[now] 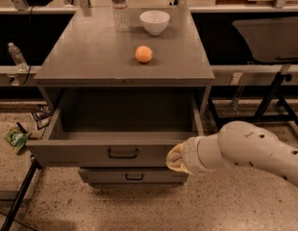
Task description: Close top drawer
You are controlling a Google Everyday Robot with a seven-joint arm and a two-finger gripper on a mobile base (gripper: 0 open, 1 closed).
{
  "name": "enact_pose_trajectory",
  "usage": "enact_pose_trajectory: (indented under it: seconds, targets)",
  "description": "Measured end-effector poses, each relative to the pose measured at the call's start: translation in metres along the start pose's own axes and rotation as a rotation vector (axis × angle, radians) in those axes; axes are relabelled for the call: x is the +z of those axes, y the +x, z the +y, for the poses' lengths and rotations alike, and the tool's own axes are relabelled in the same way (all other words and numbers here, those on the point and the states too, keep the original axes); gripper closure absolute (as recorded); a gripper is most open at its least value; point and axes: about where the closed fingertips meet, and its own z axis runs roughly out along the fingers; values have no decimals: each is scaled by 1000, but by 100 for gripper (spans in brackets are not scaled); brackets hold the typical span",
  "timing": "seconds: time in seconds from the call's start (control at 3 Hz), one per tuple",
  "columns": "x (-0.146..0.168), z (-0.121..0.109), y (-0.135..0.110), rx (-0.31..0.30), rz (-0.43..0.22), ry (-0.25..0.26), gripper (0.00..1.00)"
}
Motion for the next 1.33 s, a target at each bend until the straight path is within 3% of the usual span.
enact_pose_trajectory:
  seconds: [0.67, 1.33]
  targets:
    - [28, -20, 1, -56, 1, 83, 100]
    - [58, -64, 8, -77, 19, 117, 100]
